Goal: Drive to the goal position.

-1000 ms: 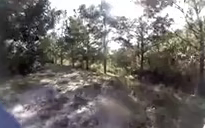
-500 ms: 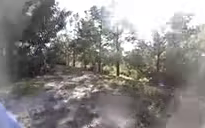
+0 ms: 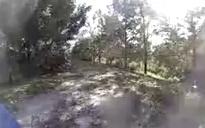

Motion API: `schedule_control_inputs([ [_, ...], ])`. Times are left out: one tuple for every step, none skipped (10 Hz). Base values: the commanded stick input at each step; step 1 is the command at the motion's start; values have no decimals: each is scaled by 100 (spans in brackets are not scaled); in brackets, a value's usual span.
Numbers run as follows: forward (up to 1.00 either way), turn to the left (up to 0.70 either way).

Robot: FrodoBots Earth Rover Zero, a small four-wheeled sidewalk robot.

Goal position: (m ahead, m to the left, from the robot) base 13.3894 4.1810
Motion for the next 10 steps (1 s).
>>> schedule_control_inputs([
  [70,0],
  [70,0],
  [70,0],
  [70,0],
  [70,0],
  [70,0],
  [70,0],
  [70,0],
  [70,0],
  [70,0],
])
